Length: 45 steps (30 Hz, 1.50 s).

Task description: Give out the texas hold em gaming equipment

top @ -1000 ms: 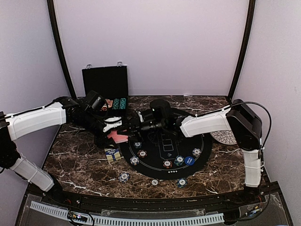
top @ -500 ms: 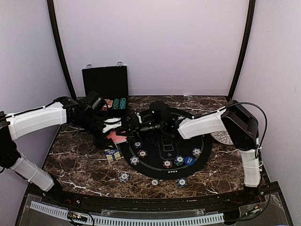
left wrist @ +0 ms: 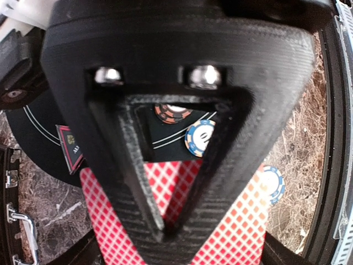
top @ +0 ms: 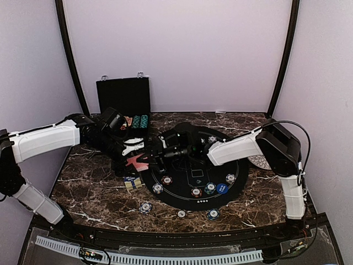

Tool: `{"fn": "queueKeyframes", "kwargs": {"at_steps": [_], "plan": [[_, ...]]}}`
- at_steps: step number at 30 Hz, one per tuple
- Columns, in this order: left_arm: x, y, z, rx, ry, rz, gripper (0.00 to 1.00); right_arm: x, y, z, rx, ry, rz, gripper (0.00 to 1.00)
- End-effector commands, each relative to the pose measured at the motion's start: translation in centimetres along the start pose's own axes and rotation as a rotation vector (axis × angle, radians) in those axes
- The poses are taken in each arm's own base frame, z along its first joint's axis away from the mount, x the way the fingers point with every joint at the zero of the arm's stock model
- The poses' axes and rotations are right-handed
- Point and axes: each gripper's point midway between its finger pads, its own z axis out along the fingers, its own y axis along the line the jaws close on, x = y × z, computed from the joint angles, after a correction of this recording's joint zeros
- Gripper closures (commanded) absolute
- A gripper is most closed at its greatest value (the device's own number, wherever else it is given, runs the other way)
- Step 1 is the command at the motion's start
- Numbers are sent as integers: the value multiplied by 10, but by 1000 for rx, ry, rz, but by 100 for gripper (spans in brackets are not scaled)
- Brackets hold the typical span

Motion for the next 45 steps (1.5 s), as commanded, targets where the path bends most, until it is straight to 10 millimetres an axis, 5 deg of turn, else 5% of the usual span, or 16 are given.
{"fn": "queueKeyframes", "kwargs": {"at_steps": [1,5,27,33,40,45], "plan": [[0,-15,-1,81,1,17,16,7,16,1,-66,19,-49,100],[4,-18,3,103,13,11,15,8,19,2,-80,26,-54,100],[-10,-14,-12,74,-26,37,62,9,-14,0,11,24,-34,100],[-10,-12,-14,56,-27,40,64,4,-25,-3,88,1,-46,100],[-5,-11,-12,37,-19,36,77,0,-11,-5,84,-17,-67,70],[-1,-8,-10,11,-12,44,78,-2,-7,-5,85,-21,-68,62]]}}
